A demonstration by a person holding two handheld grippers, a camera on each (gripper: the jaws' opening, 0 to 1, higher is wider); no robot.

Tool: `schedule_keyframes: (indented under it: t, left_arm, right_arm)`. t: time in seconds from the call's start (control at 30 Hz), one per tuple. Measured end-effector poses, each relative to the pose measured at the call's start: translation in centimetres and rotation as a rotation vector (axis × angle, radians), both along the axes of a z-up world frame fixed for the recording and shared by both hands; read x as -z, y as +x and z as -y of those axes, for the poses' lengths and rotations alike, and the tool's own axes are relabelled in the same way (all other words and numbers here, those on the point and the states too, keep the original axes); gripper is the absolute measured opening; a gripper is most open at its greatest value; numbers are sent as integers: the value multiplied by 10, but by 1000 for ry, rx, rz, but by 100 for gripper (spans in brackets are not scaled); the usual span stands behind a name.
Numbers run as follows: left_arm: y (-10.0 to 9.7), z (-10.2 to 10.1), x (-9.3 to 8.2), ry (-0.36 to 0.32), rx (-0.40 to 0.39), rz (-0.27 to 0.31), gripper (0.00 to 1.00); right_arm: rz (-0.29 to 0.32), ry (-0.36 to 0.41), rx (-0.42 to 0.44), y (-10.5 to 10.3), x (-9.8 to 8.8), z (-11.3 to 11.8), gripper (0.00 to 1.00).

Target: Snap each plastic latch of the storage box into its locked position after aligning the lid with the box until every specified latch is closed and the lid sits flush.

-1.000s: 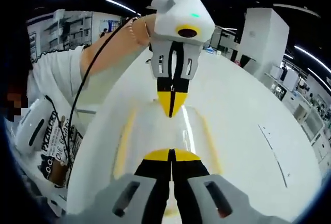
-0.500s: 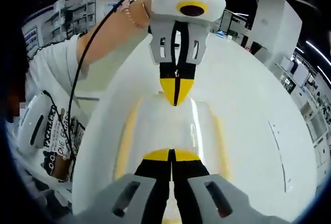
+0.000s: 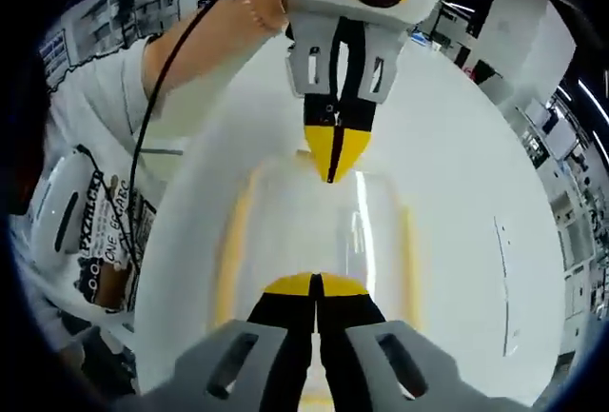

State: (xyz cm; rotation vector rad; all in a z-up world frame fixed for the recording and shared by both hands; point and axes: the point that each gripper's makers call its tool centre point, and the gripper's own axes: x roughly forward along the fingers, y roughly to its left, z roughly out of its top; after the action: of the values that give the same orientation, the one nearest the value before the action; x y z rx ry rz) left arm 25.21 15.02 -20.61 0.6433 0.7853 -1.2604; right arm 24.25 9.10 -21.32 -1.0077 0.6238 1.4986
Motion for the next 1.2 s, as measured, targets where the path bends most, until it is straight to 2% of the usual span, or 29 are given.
schedule_keyframes:
  t: [0.23,0.33,0.37,0.47,0.6,0.77,0.9,1.2]
  left_arm:
    - [4,-2,-1,-49,7,24,0]
    - [8,-9,-1,-59,-11,45,0]
    - [9,-11,-1,-59,-14,52,0]
    - [11,-17,-4,-71,-21,70,0]
    - [16,-27,-12,-108,-47,101,0]
    - [12,-39,-13,-148,-64,97,0]
    - [5,-49,-4,-176,-80,80,0]
    - [-4,-43,15,-250,-66,48,0]
  right_arm:
    - [18,-100,26,2,1,-3,0]
    - [16,-97,21,3,1,-6,0]
    - [17,-67,8,2,1,-12,0]
    - [-11,-85,40,2,1,-9,0]
    - [-15,-109,28,2,1,-9,0]
    - [24,-180,9,-1,2,-7,0]
    - [37,-240,7,-3,2,-3,0]
    - [71,-298,-12,-7,2,0,0]
